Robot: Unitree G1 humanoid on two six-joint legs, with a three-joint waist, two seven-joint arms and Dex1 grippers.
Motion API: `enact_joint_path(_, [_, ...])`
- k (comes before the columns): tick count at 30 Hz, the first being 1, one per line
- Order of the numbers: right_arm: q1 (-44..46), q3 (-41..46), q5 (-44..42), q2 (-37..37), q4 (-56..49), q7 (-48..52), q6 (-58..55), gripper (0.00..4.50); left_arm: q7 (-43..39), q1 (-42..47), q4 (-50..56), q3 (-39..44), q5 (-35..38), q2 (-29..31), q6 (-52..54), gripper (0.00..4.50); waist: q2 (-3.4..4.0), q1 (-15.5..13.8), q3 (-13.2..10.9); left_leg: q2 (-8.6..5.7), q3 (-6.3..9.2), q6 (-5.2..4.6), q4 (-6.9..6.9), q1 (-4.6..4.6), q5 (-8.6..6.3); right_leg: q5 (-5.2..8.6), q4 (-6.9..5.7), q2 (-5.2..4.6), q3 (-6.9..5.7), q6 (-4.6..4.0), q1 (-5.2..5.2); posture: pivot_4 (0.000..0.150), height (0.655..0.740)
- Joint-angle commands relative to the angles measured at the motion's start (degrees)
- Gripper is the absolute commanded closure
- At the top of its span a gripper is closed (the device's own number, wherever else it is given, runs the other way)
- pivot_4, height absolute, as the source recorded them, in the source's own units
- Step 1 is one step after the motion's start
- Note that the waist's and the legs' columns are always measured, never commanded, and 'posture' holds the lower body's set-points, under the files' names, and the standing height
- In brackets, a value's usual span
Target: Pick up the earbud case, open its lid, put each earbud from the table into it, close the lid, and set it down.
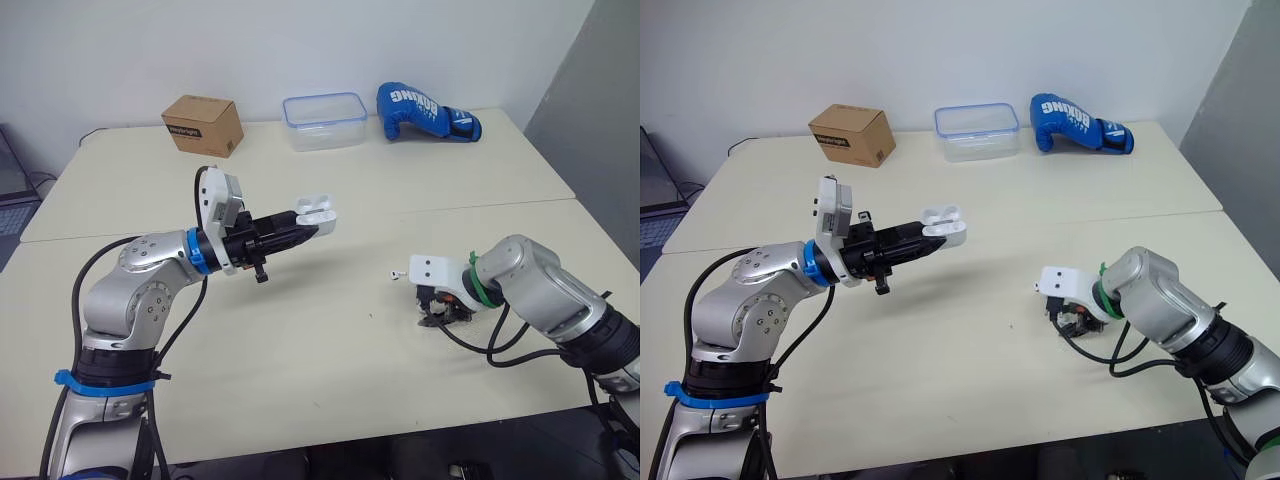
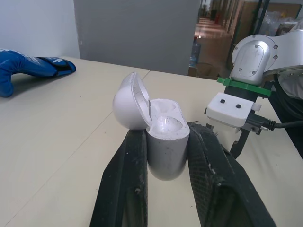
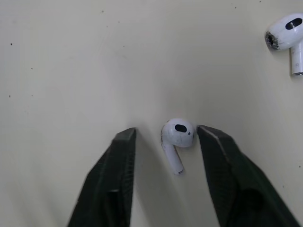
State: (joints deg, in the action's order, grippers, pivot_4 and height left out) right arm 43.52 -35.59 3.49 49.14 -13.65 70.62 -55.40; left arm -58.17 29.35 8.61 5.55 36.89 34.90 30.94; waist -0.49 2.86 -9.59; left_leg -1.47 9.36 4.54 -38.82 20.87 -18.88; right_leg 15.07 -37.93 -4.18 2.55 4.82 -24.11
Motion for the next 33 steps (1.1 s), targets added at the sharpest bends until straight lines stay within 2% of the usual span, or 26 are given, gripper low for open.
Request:
enact_joint_path(1, [1.2,0.1,0.5,0.4,-0.3,-0.2,-0.1,2.99,-0.1,0.3,2.1,0.6,0.7,0.5,-0.2,3.71,0.0,0.0,0.0,0.0,0.0,0.0,0.0,0.0,0.0,0.0,0.0,0.0,0.0,0.0,0.0,0.15,0.74])
enact_joint_path(9, [1.8,-0.1,0.7,0.0,0.6,-0.5,0.1,2.99,0.0,0.4,1.9,0.5,0.6,0.4,-0.4,3.71,0.0,0.0,0.0,0.0,0.0,0.0,0.0,0.0,0.0,0.0,0.0,0.0,0.0,0.0,0.0,0.15,0.74])
enact_joint_path(14, [1.9,-0.3,0.9,-0.1,1.3,-0.6,0.7,4.1,0.0,0.3,1.9,0.6,0.6,0.4,-0.5,3.71,0.0,0.0,0.0,0.0,0.0,0.0,0.0,0.0,0.0,0.0,0.0,0.0,0.0,0.0,0.0,0.15,0.74])
enact_joint_path(20, [1.5,0.7,0.0,-0.3,1.5,-0.9,-0.2,4.1,0.3,-0.1,1.9,0.7,0.4,0.1,-0.8,3.71,0.0,0.0,0.0,0.0,0.0,0.0,0.0,0.0,0.0,0.0,-0.01,0.0,0.0,0.0,0.0,0.15,0.74])
enact_joint_path(23, [0.9,7.1,-4.3,-1.5,0.4,-1.8,-5.0,4.1,1.9,-0.8,1.5,1.4,-0.5,-0.6,-2.2,3.71,0.0,0.0,0.0,0.0,0.0,0.0,0.0,0.0,0.0,0.0,-0.01,0.0,0.01,0.0,0.0,0.15,0.74])
enact_joint_path(25, [0.5,15.3,-8.8,-4.6,0.2,-3.8,-10.9,4.1,3.0,-1.0,0.8,1.8,-1.2,-1.2,-3.5,3.71,0.0,-0.1,0.0,0.01,0.01,0.0,0.0,0.0,0.0,0.0,-0.01,0.0,0.0,0.0,-0.01,0.15,0.74])
enact_joint_path(28, [0.1,28.6,-14.1,-12.0,-0.7,-8.8,-22.5,4.1,4.2,-1.0,-0.4,1.8,-2.3,-2.2,-5.4,3.71,0.0,-0.3,0.0,0.0,0.01,0.0,0.0,0.0,0.0,-0.01,-0.03,0.0,0.01,-0.01,-0.01,0.15,0.74])
enact_joint_path(33, [0.8,46.8,-16.4,-27.3,-6.1,-19.5,-35.8,4.1,6.5,0.4,-3.6,1.6,-4.6,-4.7,-9.5,3.71,0.01,-0.7,0.0,-0.01,0.03,0.01,0.01,0.0,0.0,-0.01,-0.08,0.0,0.01,-0.02,-0.04,0.15,0.74])
